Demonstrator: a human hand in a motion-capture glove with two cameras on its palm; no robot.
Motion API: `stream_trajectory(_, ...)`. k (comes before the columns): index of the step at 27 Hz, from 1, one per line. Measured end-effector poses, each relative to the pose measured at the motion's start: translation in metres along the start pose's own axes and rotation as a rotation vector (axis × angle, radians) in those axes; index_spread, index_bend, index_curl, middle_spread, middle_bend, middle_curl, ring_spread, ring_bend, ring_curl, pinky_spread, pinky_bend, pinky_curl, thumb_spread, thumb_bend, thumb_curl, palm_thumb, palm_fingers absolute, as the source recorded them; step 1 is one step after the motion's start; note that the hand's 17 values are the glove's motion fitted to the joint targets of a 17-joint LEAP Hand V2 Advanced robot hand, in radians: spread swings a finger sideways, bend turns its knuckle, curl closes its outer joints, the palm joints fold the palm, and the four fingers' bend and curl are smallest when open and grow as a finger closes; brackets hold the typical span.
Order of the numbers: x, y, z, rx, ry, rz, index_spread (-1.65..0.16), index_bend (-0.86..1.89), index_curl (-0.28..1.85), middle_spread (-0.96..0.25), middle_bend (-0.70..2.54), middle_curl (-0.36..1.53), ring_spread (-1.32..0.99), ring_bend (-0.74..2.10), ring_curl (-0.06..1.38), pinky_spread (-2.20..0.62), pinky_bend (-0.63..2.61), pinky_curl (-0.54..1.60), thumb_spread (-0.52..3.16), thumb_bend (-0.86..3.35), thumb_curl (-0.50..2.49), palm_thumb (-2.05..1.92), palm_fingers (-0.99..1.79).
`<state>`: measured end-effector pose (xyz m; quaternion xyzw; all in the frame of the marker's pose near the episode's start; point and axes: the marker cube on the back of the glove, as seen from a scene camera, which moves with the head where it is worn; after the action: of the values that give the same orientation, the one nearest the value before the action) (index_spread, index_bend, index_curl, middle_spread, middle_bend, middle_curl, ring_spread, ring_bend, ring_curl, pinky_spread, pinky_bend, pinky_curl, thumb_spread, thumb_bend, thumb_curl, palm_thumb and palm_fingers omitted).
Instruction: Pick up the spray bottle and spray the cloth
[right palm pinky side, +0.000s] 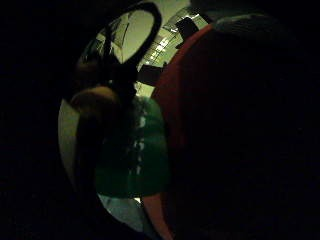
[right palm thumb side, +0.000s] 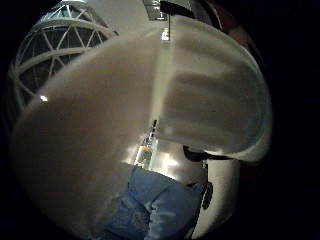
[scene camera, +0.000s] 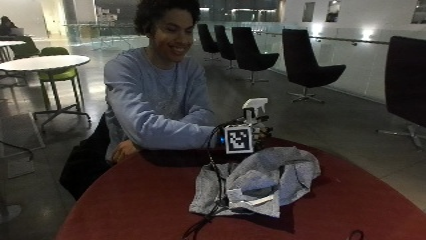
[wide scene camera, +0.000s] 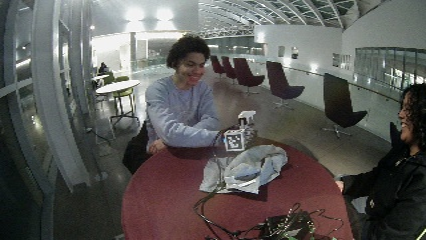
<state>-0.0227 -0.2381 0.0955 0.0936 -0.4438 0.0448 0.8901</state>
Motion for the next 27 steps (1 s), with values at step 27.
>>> stream_trajectory(27, 0.036, 0.221, -0.313, 0.192, 0.881, 0.178, -0.38, 0.17, 0.31, -0.02, 0.25, 0.4, 0.02, 0.28, 0.31, 0.18, 0.18, 0.33, 1.08, -0.02, 0.46, 0.79, 0.6)
